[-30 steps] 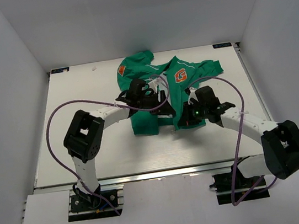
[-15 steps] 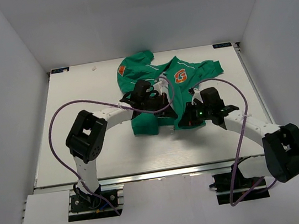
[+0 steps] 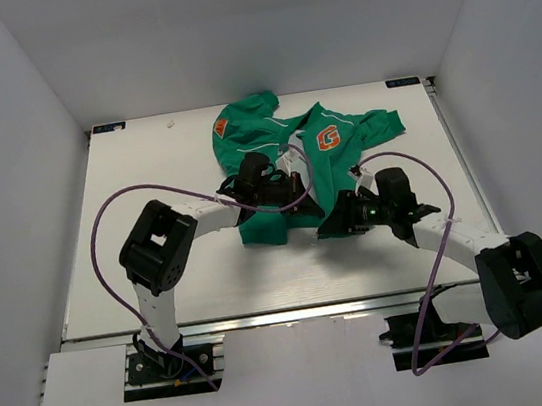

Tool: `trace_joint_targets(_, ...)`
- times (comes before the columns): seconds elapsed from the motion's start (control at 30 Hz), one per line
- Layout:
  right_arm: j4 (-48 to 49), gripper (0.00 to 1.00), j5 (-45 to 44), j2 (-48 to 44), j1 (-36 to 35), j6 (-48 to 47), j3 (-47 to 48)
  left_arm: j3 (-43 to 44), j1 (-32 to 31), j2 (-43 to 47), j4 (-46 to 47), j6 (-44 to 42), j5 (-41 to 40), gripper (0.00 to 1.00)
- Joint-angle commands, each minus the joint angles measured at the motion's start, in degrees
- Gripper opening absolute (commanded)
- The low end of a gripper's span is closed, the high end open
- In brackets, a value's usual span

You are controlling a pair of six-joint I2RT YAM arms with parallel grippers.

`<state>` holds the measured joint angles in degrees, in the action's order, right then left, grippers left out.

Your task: Zip up the jacket

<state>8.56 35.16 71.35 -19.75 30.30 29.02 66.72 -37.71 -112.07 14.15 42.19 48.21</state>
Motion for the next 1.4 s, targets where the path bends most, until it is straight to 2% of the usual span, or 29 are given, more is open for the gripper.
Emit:
trace_joint_targets(0.0, 5.68, 0.57, 3.33, -1.65, 0.94, 1.6, -0.45, -0.97, -0.34, 2.12, 4.39, 2.01, 2.33, 0.0)
trace_joint_targets(0.23, 9.55, 0.47, 7.2, -0.69, 1.73, 3.36, -1.77, -1.33, -0.43, 2.38, 5.88, 3.42, 1.45, 0.0)
trace_joint_targets(0.5, 7.88, 0.53, 5.8, 0.63, 2.52, 2.3, -1.86, -3.7, -0.43, 2.91, 15.11, 8.69, 4.61, 0.0)
trace_joint_targets(0.73, 12.89, 0.47, 10.02, 1.07, 3.4, 3.45, -3.0, -4.58, -0.43, 3.61, 16.78, 9.57, 4.62, 0.0)
trace_joint_targets(0.83, 12.63, 0.53, 10.63, 1.33, 3.57, 3.01, -3.0, -5.02, -0.43, 3.96, 18.63, 10.71, 5.14, 0.0)
trace_joint_targets(0.87, 12.45, 0.59, 10.63, 1.33, 3.66, 2.83, -3.0, -5.19, -0.43, 4.05, 19.15, 10.89, 5.23, 0.0)
trace_joint_targets(1.0, 9.73, 0.69, 8.27, 0.81, 4.72, 1.87, -3.26, -5.28, -0.43, 5.37, 18.46, 10.19, 4.97, 0.0)
trace_joint_targets(1.37, 6.21, 0.72, 11.33, 0.45, 6.3, -1.48, -3.44, -5.02, -0.43, 5.2, 17.93, 10.1, 4.36, 0.0)
